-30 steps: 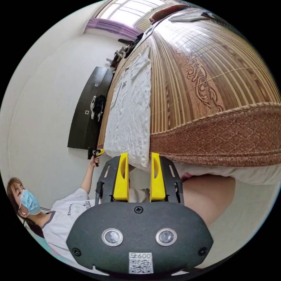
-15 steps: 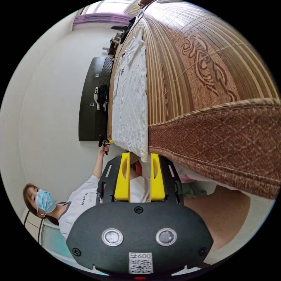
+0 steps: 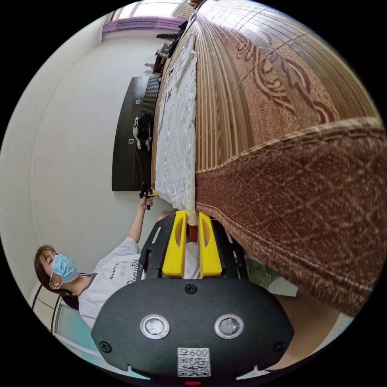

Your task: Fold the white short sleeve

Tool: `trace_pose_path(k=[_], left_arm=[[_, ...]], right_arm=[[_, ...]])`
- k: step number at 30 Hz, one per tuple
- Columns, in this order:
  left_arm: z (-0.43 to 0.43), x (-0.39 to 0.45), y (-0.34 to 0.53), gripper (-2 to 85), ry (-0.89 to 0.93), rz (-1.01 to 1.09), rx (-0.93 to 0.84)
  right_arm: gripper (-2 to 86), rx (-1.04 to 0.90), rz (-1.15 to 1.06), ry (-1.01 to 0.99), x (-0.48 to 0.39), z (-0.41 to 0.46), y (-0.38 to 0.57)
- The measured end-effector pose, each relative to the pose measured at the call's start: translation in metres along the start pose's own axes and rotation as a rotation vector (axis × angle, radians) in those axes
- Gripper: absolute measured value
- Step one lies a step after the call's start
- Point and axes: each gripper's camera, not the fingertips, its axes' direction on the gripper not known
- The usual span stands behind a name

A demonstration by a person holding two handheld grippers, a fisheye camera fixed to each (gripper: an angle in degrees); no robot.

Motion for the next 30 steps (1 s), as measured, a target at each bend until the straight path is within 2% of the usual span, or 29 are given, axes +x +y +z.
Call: trace_pose_path(k=[7,12,15,19,22,24,30], left_arm=[[0.001,0.018,0.008,8.7,0.018,0.033,-0.016],[0.01,0.021,0.023,7.0,0.043,0.045,-0.007],[0.015,0.037,0.04,3.6,-0.052,0.095,-0.011],[0.007,0.038,0.064,2.4,0.04,0.074,0.019],[-0.005,0.053,0.091,2.0,0.078,0.137,0.051],[-0.013,0.067,0.116,1.9,0.13,0.206,0.115],[-0.011,0.107,0.222,1.7,0.281,0.309,0.284]], right_arm=[[-0.1,0.007,-0.003,-0.026,0.006,0.005,-0.008],[-0.6,0.02,-0.015,-0.033,0.007,0.013,-0.008],[-0.7,0.036,-0.032,-0.035,0.007,0.017,-0.005],[-0.8,0.025,-0.042,-0.114,0.009,0.02,0.001],[-0.9,-0.001,-0.066,-0.109,0.003,0.021,0.01],[-0.9,-0.013,-0.083,-0.101,-0.003,0.021,0.02],[-0.9,0.045,-0.078,-0.276,-0.007,0.005,0.084]])
